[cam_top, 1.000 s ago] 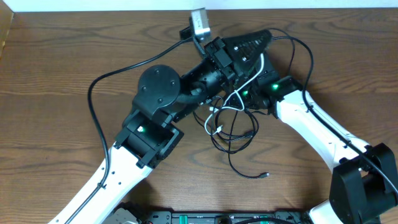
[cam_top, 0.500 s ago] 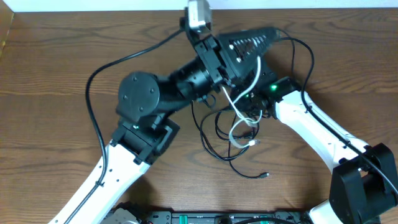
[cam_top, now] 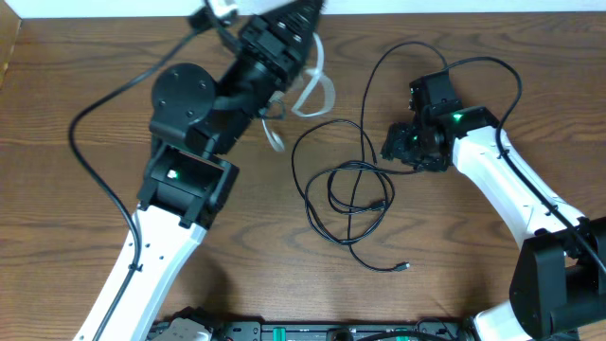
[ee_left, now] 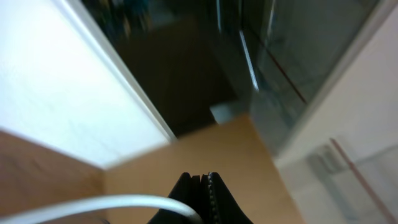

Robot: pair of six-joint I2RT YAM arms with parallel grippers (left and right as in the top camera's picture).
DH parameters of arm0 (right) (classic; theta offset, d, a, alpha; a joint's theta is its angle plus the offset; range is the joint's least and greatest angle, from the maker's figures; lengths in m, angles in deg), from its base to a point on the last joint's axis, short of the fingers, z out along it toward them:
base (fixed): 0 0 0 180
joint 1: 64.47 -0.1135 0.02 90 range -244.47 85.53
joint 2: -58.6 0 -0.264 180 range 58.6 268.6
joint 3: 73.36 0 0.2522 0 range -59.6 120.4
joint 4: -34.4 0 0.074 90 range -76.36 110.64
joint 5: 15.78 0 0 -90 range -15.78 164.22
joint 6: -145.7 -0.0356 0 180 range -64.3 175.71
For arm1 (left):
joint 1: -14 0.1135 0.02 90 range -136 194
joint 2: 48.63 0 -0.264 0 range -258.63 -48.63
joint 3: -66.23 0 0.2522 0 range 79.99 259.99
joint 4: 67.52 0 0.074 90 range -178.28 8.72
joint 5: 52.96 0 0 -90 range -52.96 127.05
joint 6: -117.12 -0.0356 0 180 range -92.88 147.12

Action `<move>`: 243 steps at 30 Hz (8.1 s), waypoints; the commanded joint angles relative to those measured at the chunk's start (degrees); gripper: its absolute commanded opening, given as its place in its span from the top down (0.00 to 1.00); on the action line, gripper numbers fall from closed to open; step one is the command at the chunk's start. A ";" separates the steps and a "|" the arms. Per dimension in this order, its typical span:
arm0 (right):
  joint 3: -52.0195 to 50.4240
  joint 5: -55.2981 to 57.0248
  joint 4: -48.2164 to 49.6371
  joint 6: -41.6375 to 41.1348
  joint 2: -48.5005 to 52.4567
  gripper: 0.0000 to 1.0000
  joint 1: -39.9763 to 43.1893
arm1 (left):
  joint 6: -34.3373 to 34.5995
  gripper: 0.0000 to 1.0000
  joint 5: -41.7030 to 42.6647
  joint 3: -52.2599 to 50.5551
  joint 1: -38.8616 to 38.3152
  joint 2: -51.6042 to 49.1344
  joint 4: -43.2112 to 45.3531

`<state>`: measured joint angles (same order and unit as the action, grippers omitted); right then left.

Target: Untangle cables

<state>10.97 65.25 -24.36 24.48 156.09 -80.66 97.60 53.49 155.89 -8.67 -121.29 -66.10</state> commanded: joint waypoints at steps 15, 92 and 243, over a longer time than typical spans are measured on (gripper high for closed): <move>0.46 -3.65 0.94 1.31 0.44 0.27 -0.11 | -37.03 0.92 -0.17 53.24 17.25 -31.41 -47.74; 0.46 -3.41 -6.67 3.02 0.44 0.12 -4.92 | -44.54 0.09 17.79 61.18 56.52 -60.57 -48.57; 1.75 -11.58 17.53 29.51 -21.73 0.01 15.28 | -53.62 0.92 17.84 56.11 -9.81 -17.75 -82.93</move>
<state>12.69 54.87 -8.49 46.34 134.83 -65.36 42.50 70.23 211.19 -18.42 -142.52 -148.85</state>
